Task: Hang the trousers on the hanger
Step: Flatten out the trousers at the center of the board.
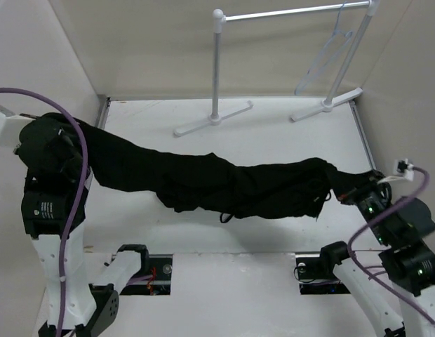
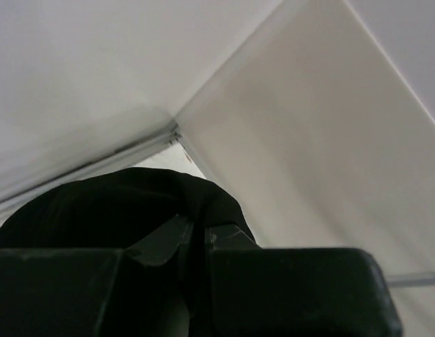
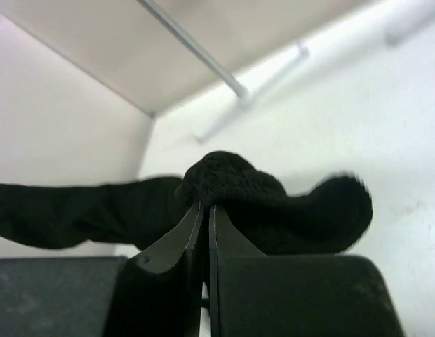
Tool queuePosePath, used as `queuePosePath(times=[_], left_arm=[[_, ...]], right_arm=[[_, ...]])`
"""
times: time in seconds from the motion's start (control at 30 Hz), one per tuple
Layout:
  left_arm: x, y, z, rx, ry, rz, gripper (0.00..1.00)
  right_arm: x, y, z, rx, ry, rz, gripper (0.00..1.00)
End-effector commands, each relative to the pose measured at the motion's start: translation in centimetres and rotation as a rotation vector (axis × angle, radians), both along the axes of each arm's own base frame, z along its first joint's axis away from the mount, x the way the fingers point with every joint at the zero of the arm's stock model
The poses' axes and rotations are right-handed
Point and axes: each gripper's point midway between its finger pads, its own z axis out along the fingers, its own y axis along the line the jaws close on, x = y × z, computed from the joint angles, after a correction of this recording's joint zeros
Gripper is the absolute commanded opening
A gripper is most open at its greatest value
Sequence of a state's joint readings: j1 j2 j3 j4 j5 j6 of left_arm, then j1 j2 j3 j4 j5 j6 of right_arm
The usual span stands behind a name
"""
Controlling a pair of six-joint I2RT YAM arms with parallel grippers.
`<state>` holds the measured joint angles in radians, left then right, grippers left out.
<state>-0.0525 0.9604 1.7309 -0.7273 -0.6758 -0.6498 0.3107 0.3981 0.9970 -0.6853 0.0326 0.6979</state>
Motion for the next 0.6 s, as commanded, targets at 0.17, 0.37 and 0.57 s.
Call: queuePosePath(times=[0.17,0.37,0.57], left_arm=[[8.3,2.6,-4.8,0.054,0.121,0.068,0.02],[20.5,1.3,-6.2,0.030,0.174,-0.048,0.01],[30.6,0.8,-11.5,0.030,0.337,-0.069,0.10]], right_arm=[[6.8,-1.7,-6.8,-0.059,0.151,-0.155,0.06],[12.3,-3.1,-6.4,0.062,0.204,-0.194,0.05],[19.3,-6.5,-8.9,0.194,0.297,-0.356,0.08]])
